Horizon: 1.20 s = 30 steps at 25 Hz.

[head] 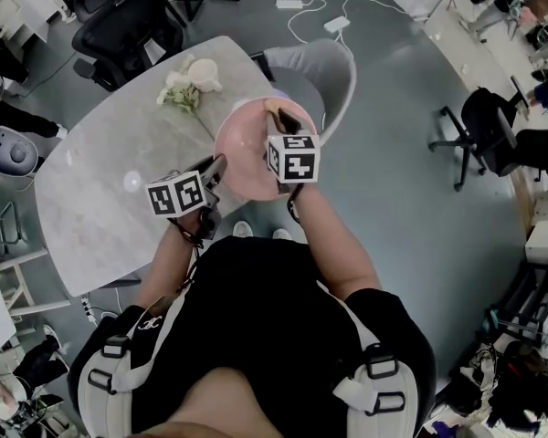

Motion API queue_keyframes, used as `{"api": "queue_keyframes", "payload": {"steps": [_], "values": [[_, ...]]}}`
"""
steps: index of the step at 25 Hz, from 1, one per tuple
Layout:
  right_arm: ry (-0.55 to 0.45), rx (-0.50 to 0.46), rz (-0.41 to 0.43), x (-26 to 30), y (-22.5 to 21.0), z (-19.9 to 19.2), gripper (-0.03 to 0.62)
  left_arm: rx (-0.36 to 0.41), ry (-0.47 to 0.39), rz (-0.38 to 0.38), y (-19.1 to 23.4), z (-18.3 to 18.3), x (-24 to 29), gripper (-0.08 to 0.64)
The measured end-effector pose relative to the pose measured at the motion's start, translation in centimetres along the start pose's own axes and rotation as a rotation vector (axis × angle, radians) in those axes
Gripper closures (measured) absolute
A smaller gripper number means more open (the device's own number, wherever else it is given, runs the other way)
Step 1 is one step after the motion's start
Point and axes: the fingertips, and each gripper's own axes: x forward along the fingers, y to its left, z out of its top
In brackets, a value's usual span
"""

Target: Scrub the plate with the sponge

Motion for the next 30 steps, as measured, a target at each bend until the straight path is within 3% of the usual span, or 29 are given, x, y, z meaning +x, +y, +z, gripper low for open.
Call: {"api": "queue_keyframes", "payload": {"steps": [8,17,24,30], "values": [[0.058,0.001,-0.08,-0.3,-3.4,-2.3,0.538,-0.031,-0.044,0.011,1.3,1.6,-0.2,0.52],[0.112,0.023,-0.077,-1.0,-4.1,-5.4,0.538,-0.033,-0.063,0.043,1.7,2.5,-0.3,0.517],[0.105,0.031,-0.094,-0.7,-4.7,-4.3,0.538,0.013,-0.051,0.04,1.1,2.5,0.1,0.517],[0.077,0.006,-0.02,0.0,-2.1,-2.8,0.538,0.047,-0.036,0.045,1.0,2.1,0.2,0.517]]}}
